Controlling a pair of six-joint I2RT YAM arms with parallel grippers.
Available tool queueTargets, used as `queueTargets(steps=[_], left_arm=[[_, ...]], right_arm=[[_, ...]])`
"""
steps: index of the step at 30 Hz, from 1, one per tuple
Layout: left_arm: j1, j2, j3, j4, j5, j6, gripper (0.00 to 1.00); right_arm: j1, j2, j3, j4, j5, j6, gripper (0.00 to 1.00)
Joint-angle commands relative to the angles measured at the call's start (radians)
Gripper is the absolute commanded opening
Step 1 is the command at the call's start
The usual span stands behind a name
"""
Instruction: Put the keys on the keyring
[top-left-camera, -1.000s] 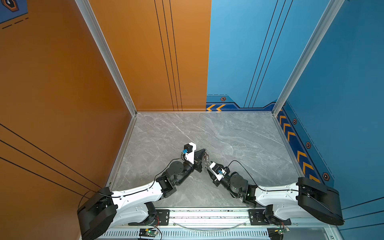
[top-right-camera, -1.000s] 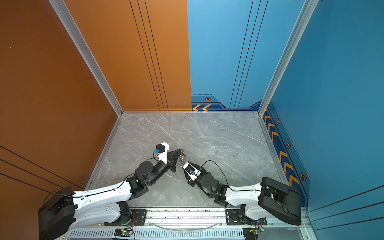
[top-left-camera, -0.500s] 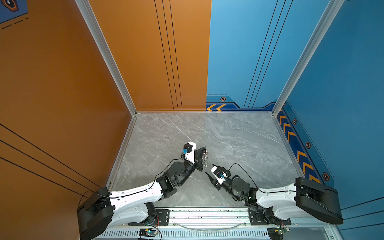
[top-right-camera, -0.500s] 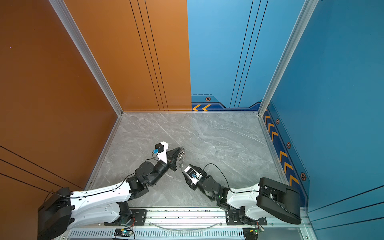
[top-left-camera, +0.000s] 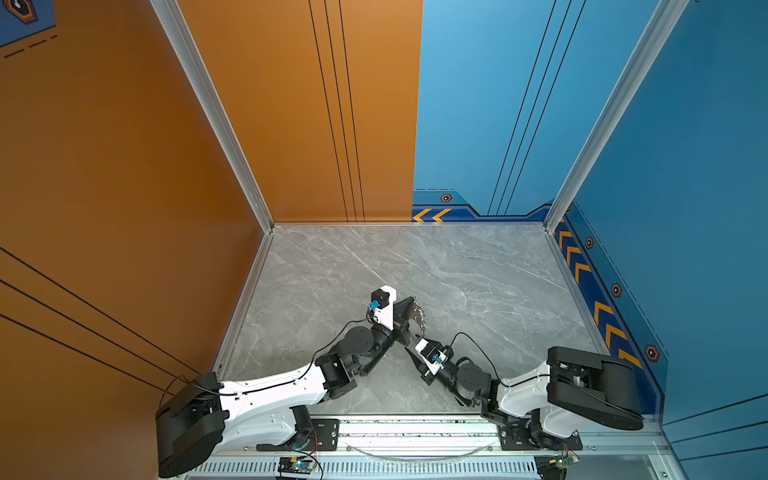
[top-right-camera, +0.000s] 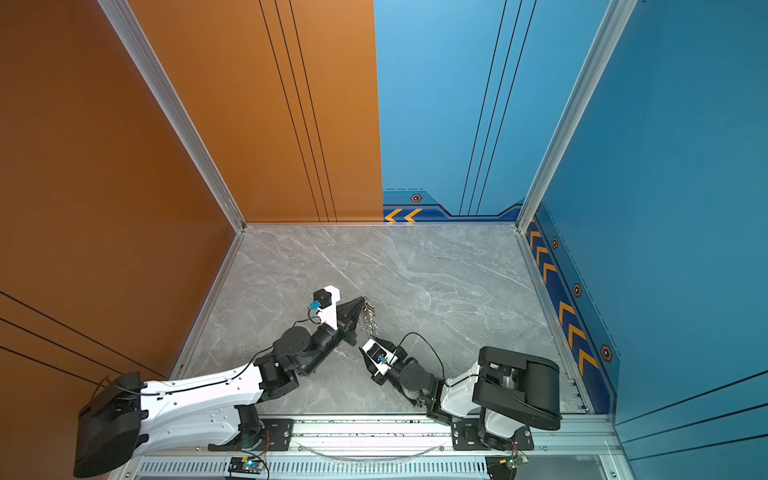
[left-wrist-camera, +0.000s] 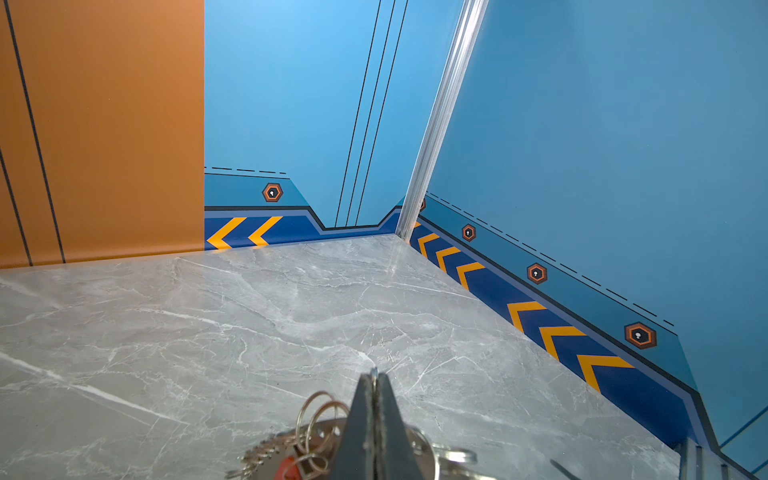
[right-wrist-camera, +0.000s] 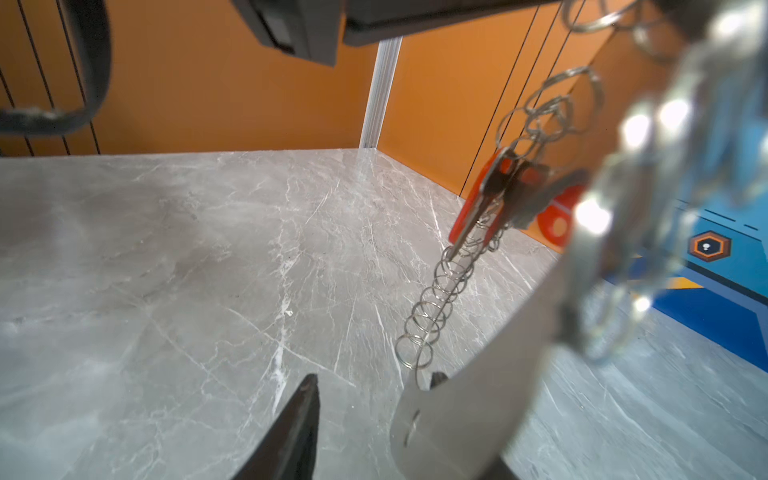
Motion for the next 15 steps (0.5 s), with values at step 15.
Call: queueTargets(steps=[15], left_arm=[[0.028, -0.027, 0.044, -0.124, -0.235, -0.015, 0.0]], right_arm=[[-0.006, -0.353, 0.129, -0.647, 0.166, 0.023, 0.0]])
